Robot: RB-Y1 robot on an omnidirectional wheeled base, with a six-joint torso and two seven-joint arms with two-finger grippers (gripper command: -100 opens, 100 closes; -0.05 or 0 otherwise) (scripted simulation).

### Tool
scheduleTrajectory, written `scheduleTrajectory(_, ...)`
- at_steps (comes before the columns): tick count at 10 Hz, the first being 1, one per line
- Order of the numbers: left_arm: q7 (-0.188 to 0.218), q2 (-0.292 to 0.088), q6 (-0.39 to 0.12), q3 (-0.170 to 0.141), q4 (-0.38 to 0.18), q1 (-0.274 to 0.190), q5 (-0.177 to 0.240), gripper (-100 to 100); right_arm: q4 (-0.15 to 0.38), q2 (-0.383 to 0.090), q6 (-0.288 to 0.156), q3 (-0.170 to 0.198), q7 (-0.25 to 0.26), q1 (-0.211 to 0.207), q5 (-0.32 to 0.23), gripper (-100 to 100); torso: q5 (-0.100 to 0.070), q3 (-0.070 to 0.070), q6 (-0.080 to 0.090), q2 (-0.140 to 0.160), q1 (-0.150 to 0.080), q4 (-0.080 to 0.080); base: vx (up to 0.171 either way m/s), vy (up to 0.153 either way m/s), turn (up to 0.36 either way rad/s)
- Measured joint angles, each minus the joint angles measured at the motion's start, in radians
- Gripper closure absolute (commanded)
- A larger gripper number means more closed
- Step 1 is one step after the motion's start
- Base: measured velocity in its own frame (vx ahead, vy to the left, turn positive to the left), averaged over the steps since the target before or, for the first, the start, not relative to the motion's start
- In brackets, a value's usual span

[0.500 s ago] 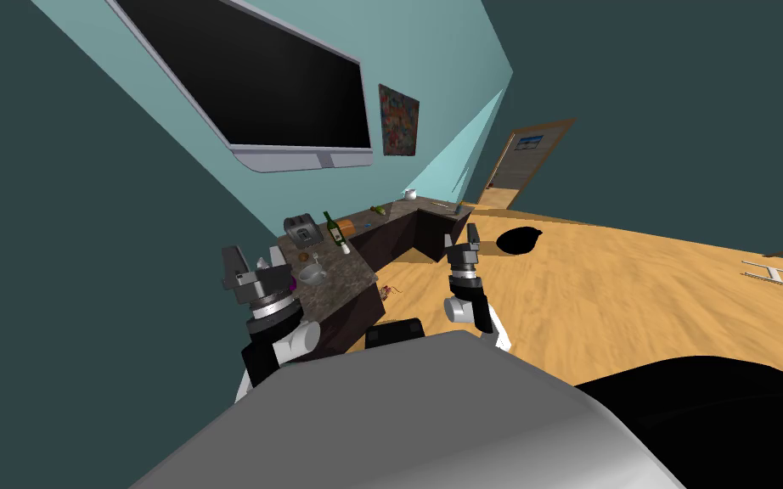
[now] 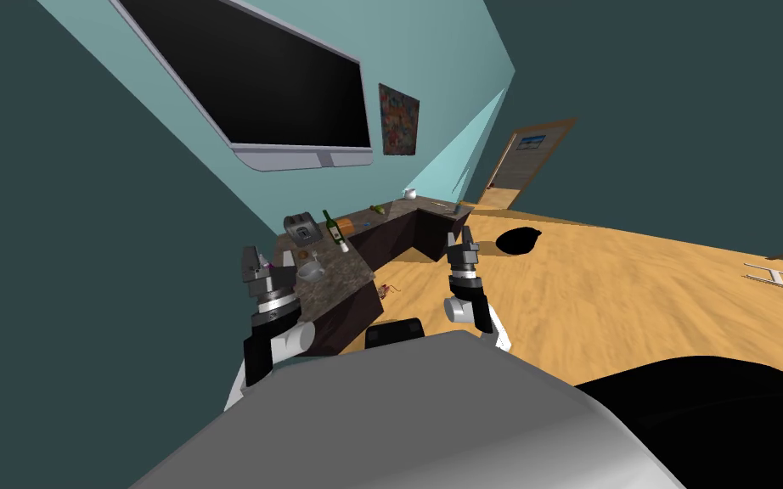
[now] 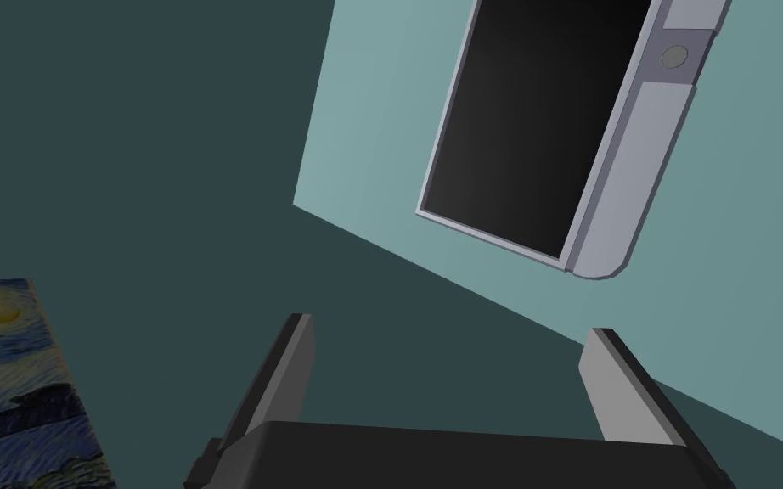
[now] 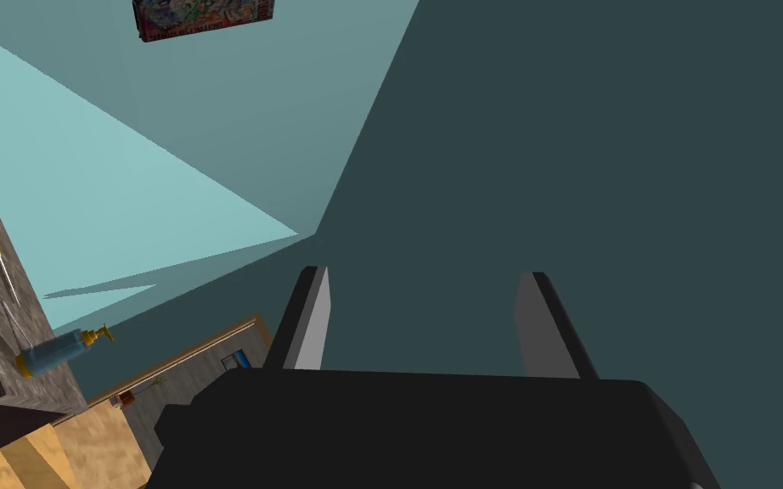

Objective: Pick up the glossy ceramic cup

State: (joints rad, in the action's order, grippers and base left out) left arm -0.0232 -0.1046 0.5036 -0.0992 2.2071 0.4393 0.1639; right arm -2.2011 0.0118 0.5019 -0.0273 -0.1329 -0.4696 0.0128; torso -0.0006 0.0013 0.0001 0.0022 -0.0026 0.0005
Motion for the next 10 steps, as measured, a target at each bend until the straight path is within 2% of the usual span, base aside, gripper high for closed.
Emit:
scheduleTrajectory(6, -0.002, -0.037, -0.161, -0.024, -0.075, -0.049, 0.007, -100, 0.0, 0.0, 0.0, 0.0, 0.0, 0.0, 0.0, 0, 0.0, -0.001, 0.0, -0.002, 0.002, 0.0, -0.016, -0.01, -0.009)
scheduleTrajectory(8, 0.001, -0.049, -0.213, -0.034, -0.121, -0.073, 0.009, -100, 0.0, 0.0, 0.0, 0.0, 0.0, 0.0, 0.0, 0, 0.0, -0.001, 0.0, -0.002, 0.002, 0.0, -0.016, -0.01, -0.013)
scheduleTrajectory(10, 0.004, -0.057, -0.254, -0.039, -0.162, -0.078, 0.009, -100, 0.0, 0.0, 0.0, 0.0, 0.0, 0.0, 0.0, 0, 0.0, -0.001, 0.0, -0.001, 0.002, 0.0, -0.015, -0.01, -0.007)
